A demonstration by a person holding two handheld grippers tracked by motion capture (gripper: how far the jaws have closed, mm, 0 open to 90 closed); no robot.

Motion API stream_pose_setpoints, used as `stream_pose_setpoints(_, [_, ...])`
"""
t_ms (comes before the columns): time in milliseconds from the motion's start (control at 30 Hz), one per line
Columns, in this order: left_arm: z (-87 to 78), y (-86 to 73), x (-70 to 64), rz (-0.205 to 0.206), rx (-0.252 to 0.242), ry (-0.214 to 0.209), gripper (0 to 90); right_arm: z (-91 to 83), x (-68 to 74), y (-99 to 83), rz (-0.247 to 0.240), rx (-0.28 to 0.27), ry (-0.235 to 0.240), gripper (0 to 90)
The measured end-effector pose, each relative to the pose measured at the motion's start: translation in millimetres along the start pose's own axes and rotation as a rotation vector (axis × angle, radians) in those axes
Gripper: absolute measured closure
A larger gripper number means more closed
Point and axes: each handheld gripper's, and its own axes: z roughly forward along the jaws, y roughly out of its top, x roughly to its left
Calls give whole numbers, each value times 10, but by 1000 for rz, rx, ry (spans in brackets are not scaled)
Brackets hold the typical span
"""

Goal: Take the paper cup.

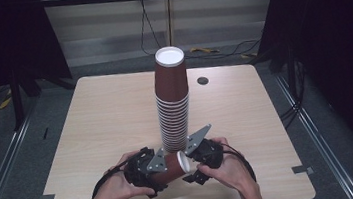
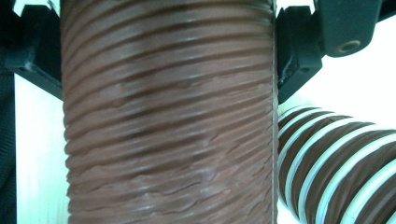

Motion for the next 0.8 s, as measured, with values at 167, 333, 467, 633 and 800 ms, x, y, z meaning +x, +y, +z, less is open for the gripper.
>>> stream_pose_setpoints(167, [-24,31,12,46,45,-1,153,23,-38,33,2,16,49,155])
stream_pose_setpoints(333, [31,43,-31,17,25,-6,153,26,-51,76,5,11,66,157])
stream_pose_setpoints(467, [48,56,-47,17,29,-10,153,42,-65,99,-7,3,72,156])
stream_pose_setpoints(633, [58,80,-45,53,44,-24,153,65,-55,122,-5,1,92,151])
stream_pose_setpoints(800, [88,93,-61,49,30,-29,153,86,-50,138,-13,-2,122,168])
